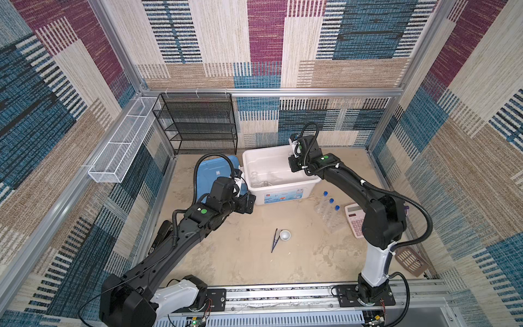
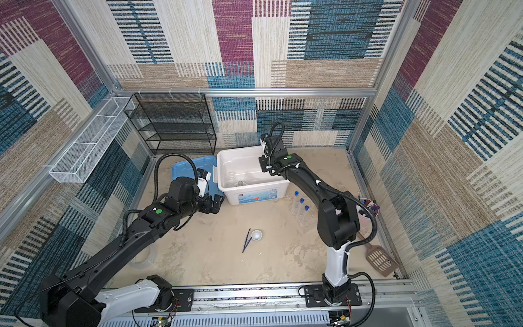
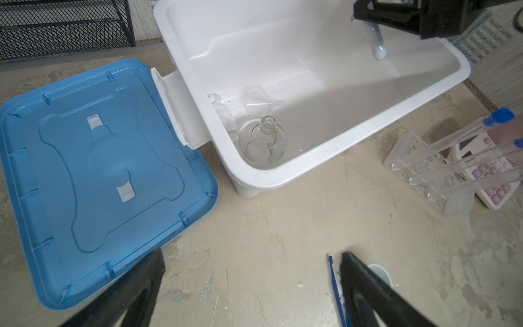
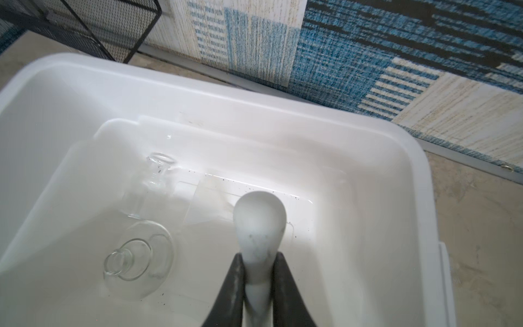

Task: Organize the chemistry lab equipment
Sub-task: 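Lower the pestle into the bin with the right gripper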

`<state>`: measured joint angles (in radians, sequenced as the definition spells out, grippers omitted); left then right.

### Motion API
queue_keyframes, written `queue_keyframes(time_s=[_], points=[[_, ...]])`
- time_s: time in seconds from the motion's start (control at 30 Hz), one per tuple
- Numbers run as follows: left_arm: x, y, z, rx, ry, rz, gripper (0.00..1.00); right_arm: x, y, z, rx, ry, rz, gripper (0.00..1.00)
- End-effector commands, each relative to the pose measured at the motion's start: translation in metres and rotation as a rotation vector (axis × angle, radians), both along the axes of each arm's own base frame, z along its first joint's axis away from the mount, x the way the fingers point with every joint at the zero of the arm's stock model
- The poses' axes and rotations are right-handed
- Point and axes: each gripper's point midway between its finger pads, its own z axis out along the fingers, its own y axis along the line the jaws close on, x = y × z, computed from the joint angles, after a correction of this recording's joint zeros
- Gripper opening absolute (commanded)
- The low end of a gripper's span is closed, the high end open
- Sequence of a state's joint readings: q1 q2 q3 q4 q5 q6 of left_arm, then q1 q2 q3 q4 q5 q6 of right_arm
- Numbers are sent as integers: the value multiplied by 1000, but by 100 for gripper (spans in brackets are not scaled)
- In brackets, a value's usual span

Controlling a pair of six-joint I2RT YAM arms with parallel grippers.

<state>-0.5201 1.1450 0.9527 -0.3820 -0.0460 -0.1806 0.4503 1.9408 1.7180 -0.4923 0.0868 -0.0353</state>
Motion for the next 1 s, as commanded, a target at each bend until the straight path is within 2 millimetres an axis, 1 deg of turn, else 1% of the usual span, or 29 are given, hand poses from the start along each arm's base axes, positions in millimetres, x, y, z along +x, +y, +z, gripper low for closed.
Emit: queue_keyframes(time_s=[0.0,0.27,0.4,0.5,0.67,0.77,0.97], points=[[-8,-3,-4,7,16,-21,99,9,3,-9,-61,-13,48,14],[-18,-9,-9,13,24,-55,99,26,7,-43,-109,30,86,14],[-19,-13,-14,10,39,-60,98,29,11,-60,-137,54,121,13],[-20,-16,-15,11,44,-68,98,31,11,-68,-141,65,130,12],[-21,-20,-17,17,48,-76,98,29,16,-85,-141,106,157,13],[-22,-24,-18,26,48,-83,98,30,15,-94,-158,121,150,13],[-23,-29,-20,48,51,-95,98,35,16,-99,-118,150,154,14]])
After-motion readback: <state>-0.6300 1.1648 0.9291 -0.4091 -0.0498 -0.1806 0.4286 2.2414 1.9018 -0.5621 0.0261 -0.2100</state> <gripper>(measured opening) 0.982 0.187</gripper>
